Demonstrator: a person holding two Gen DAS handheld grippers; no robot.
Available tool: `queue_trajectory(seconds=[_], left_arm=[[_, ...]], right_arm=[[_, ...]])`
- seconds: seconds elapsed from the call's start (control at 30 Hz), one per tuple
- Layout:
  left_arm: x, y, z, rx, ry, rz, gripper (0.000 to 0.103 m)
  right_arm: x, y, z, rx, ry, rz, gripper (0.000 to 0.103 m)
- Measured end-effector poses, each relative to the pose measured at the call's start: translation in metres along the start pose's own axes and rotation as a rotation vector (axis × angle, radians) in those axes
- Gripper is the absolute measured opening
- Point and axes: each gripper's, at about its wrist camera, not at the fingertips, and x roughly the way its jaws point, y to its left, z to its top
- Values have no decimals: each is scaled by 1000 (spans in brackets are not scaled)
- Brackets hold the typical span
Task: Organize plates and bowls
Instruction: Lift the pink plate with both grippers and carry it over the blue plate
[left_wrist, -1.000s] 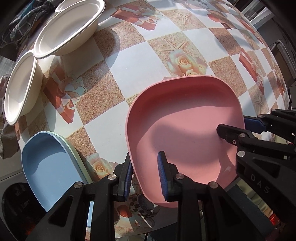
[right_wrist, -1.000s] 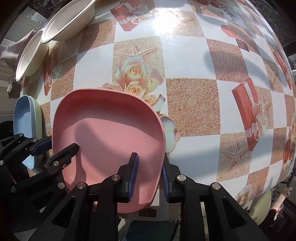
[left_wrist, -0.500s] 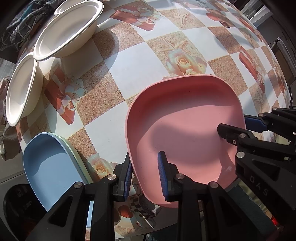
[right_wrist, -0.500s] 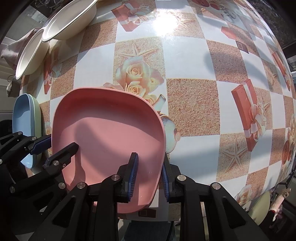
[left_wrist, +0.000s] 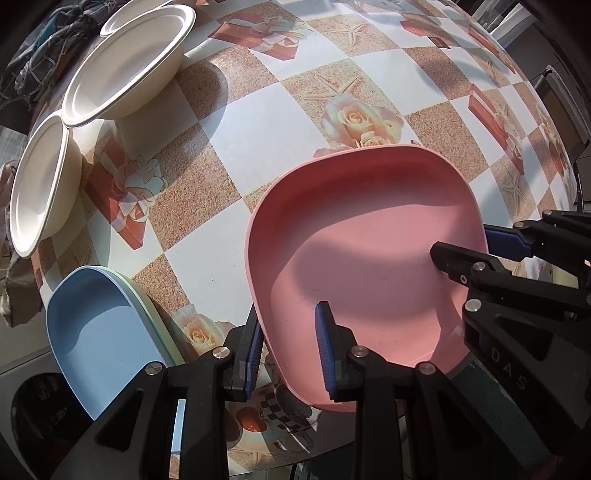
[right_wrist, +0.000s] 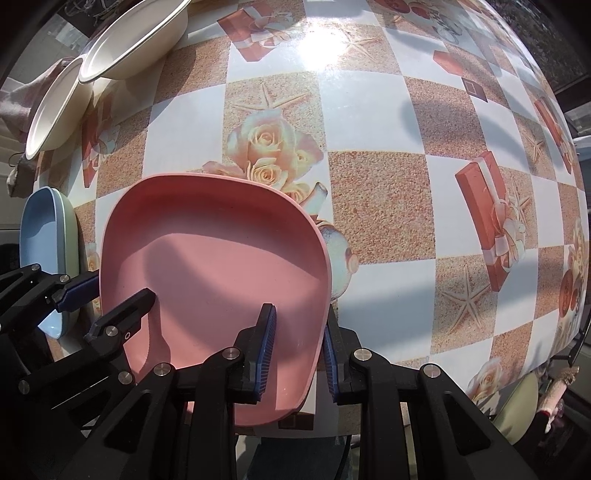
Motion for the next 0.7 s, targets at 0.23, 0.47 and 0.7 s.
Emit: queue_trajectory(seconds=[0.23, 0.47, 0.7], left_arm=[[-6, -3, -6, -4, 4, -21, 30], [-29, 7, -5, -29, -37, -23, 30], [-52, 20, -12, -75, -77, -17, 30]], right_arm=[[-6, 1, -4, 8, 25, 3, 26], [-30, 7, 4, -4, -4, 13, 26], [-51, 21, 12, -48, -36, 17, 26]])
